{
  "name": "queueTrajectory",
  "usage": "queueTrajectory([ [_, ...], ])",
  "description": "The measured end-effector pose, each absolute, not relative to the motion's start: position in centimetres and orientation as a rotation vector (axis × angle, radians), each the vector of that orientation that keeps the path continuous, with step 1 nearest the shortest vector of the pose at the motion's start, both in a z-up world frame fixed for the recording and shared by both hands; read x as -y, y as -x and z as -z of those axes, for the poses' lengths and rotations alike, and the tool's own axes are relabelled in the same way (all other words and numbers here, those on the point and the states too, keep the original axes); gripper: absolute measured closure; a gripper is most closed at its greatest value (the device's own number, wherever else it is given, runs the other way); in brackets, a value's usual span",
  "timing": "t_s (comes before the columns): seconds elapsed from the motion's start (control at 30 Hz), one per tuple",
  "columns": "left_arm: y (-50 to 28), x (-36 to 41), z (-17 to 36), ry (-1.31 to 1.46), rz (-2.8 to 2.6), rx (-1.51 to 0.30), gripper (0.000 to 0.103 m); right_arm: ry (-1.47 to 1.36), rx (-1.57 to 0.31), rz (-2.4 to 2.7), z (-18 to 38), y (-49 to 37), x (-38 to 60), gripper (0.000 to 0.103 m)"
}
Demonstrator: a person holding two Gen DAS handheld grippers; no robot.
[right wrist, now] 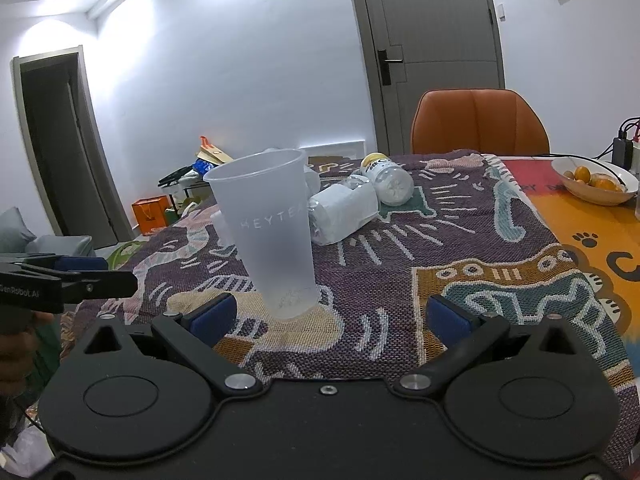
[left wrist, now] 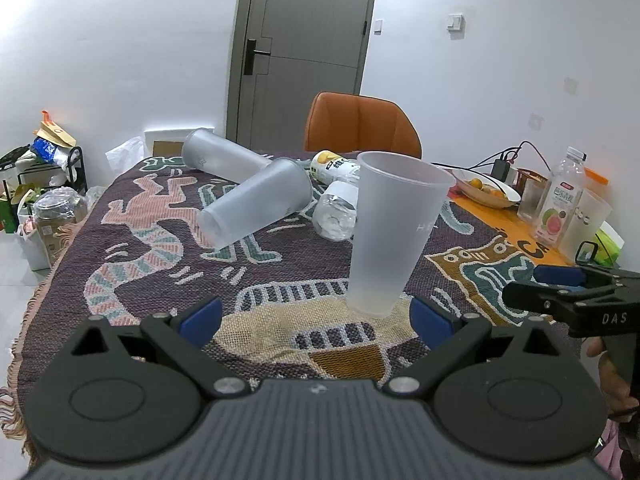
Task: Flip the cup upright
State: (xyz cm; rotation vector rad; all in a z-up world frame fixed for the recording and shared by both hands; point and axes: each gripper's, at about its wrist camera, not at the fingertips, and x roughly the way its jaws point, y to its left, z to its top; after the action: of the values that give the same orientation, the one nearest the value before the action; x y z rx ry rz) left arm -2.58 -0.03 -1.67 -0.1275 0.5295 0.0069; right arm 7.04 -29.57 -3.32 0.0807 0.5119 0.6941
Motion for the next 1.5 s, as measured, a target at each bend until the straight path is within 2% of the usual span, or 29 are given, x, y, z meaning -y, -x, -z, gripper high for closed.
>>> queueTrajectory([
  [1.5,2.77,-0.08,1.07,0.115,-0.025,-0.526,0.004,-0.084,-0.518,-0.683,3.59,-7.24,29.3,0.0],
])
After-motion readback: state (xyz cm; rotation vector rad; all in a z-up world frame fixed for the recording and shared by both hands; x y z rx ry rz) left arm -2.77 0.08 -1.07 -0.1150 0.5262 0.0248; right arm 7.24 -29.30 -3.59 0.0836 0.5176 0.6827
